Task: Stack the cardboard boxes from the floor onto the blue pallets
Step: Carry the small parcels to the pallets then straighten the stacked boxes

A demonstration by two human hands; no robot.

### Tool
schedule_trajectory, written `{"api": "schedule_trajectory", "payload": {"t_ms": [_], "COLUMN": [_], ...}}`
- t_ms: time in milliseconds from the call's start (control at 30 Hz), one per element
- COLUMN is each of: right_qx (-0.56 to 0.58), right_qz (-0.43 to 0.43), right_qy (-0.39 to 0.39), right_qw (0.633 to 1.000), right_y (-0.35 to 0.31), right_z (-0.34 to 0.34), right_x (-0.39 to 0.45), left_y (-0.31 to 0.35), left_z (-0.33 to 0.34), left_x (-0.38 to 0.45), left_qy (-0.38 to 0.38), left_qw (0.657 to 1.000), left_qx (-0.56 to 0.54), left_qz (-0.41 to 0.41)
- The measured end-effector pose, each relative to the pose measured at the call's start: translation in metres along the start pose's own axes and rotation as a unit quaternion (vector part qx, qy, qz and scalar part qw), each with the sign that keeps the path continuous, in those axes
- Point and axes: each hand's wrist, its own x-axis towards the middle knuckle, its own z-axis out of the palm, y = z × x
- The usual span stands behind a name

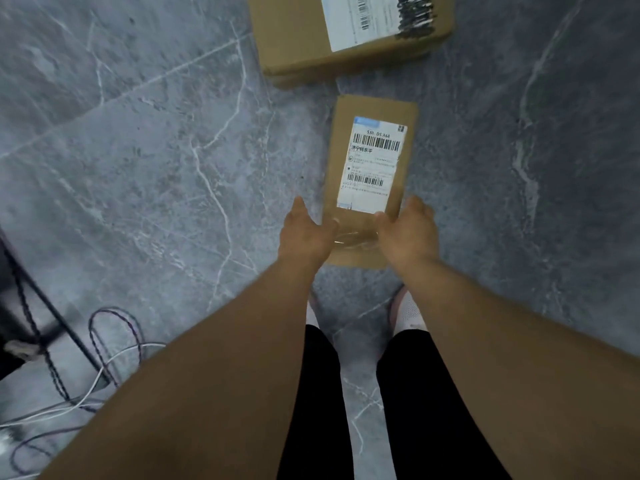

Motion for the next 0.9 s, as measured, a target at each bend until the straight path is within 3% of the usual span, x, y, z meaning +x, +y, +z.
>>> {"api": "schedule_trajectory", "payload": {"t_ms": [200,400,900], "right_qx": [0.013,0.066,0.019], "right_qz": [0.028,0.011,-0.129], "right_qy": [-0.079,-0.059,-0.039], "right_qw": [0.996,0.996,0.991], "right_y": [0.028,0.030,-0.047], "right_z": [0.014,0.008,-0.118], "right_x": [0.009,-0.012,-0.220], "left_y": [-0.010,-0.011,0.010], "left_z": [0.023,0.020,-0.084], "left_x": [0.013,-0.008,-0.248], "left_qy": [-0.042,-0.007,0.068], "left_qw": [0.999,1.000,0.986], "left_qx": [0.008,-0.023,-0.145], "left_qz": [-0.002,0.014,0.049]}}
